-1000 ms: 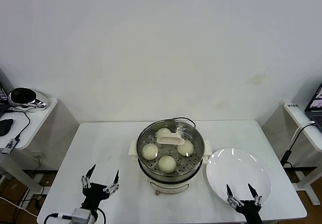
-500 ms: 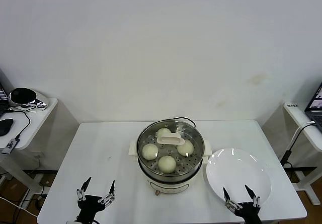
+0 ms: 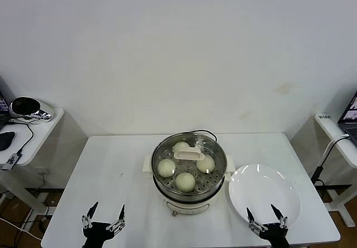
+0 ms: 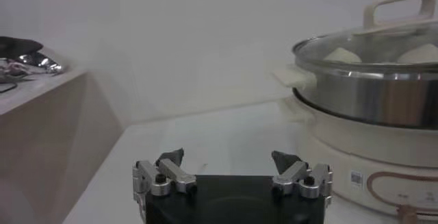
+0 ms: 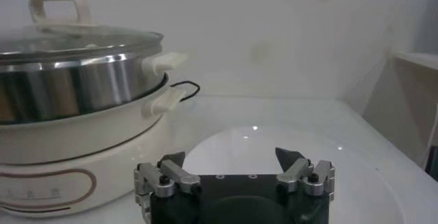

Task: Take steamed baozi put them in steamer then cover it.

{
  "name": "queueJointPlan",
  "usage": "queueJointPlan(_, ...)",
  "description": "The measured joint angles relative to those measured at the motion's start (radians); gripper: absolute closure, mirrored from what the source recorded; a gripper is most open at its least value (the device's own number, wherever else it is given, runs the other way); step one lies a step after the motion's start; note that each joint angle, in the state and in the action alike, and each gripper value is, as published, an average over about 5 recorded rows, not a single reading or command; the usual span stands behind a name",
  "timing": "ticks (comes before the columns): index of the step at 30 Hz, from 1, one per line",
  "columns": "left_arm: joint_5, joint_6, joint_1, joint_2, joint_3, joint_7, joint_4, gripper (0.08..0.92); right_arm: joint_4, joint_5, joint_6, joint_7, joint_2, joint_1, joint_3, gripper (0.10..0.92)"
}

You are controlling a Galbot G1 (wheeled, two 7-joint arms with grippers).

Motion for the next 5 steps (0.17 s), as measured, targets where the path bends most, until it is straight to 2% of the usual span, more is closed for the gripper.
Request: queueJointPlan(5, -0.001, 0.006, 0.002, -0.002, 0.0, 0.001, -0.005, 0.177, 0.005, -0.006, -0.007, 0.0, 0.001, 0.0, 0.0, 0.203)
